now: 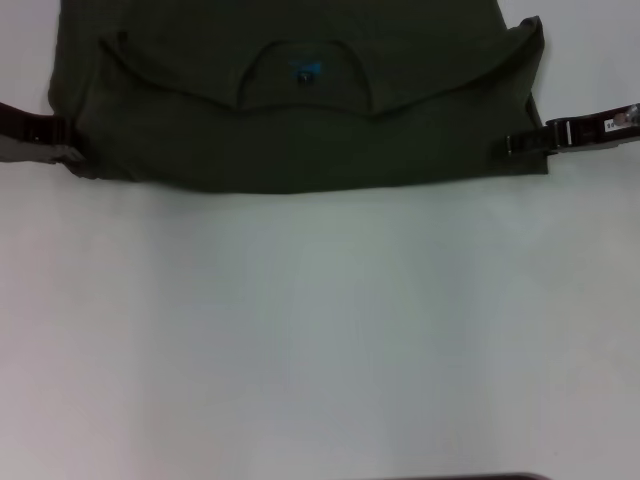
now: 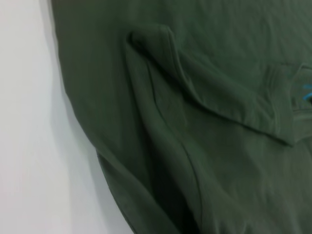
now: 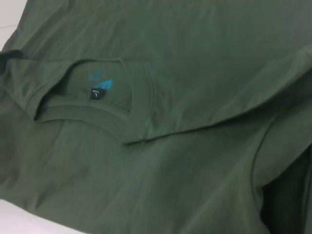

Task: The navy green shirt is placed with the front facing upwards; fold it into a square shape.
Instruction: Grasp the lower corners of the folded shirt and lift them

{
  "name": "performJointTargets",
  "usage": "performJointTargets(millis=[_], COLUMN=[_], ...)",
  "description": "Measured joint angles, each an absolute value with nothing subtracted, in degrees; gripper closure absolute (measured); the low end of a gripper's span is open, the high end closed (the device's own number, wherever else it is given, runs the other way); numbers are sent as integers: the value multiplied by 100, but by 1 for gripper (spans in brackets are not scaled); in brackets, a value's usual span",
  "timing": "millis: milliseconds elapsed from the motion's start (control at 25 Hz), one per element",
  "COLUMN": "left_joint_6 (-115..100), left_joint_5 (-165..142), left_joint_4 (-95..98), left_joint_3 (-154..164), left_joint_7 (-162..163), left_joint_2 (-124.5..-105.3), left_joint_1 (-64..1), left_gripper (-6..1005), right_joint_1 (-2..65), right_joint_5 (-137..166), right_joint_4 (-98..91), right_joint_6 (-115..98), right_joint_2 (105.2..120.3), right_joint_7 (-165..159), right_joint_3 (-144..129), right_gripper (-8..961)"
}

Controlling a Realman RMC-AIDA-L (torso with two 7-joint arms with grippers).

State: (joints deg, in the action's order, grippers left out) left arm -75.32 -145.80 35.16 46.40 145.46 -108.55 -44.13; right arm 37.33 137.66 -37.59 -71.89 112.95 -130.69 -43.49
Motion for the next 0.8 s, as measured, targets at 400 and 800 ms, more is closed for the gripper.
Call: performJointTargets(millis=[400, 800], left_joint_6=[-7527, -7523], left_joint_5=[-14580, -14584], left_joint_4=[3516, 3516], left_joint_3=[4641, 4640], left_joint_7=[14546, 14546], left_joint_2=[-10856, -10880], left_joint_1=[-4420, -4443], left_gripper=[968, 969], right_joint_1=[3768, 3769], right_joint_5=[13770, 13751], right_joint_4=[-3702, -3676], right_joint_6=[-7288, -7122], right_joint_2=[11323, 11354], right_joint_7=[-13062, -13071], right_joint_3=[-4351, -4337], right_gripper=[51, 54])
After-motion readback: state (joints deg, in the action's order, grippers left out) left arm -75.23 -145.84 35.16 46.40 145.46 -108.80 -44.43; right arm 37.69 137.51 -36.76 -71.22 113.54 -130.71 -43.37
